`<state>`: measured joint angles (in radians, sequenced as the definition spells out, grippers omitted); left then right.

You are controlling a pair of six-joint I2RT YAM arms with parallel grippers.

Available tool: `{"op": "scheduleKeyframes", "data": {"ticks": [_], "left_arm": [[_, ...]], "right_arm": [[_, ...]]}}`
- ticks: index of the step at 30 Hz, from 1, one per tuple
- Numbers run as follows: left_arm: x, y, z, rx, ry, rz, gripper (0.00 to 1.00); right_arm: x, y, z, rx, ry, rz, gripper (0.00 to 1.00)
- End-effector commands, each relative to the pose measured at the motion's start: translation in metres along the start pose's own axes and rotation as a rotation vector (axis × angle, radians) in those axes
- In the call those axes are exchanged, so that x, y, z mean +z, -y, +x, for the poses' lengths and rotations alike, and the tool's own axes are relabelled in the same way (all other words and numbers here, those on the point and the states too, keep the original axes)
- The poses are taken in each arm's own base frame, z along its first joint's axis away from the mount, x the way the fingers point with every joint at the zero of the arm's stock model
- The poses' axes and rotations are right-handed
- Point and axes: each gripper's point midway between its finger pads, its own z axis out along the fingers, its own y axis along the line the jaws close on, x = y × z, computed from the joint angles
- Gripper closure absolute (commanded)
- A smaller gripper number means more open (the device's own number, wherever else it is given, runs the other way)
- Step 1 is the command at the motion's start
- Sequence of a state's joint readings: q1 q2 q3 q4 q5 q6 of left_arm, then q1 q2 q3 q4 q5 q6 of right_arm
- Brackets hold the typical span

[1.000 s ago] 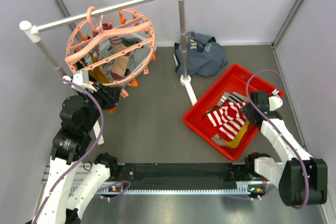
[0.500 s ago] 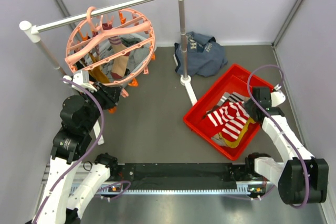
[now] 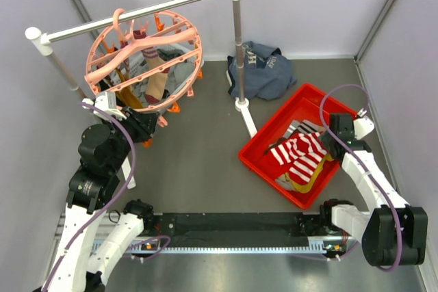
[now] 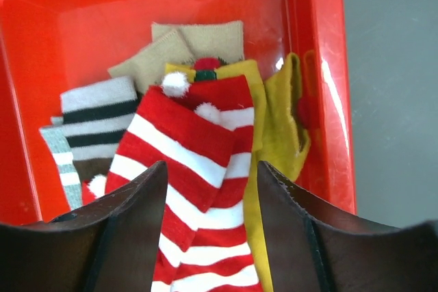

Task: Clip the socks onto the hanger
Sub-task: Pick up the sock from the bin.

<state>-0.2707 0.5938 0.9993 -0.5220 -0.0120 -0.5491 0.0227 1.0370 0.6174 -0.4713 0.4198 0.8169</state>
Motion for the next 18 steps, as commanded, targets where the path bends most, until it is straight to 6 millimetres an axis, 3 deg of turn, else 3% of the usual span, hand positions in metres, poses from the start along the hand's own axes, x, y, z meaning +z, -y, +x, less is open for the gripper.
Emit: {"op": "scheduleKeyframes", "data": {"ticks": [1,9,18], "left_arm": [[0.001,0.004,-0.005,0.006,0.016,0.018,1.0],[0.001,0.003,-0.005,0.01,0.015,0.011,1.0],[0.002,0.004,-0.005,0.007,0.016,0.018,1.0]], "right_arm": [[0.001,-0.01,-0.028,0.046,0.073,-0.049,0.45],[0.019,-0.018,-0.02,0.05,0.034,-0.147,0.45],[0.014,-0.033,-0.017,-0.006,0.0,-0.233,0.51]]}}
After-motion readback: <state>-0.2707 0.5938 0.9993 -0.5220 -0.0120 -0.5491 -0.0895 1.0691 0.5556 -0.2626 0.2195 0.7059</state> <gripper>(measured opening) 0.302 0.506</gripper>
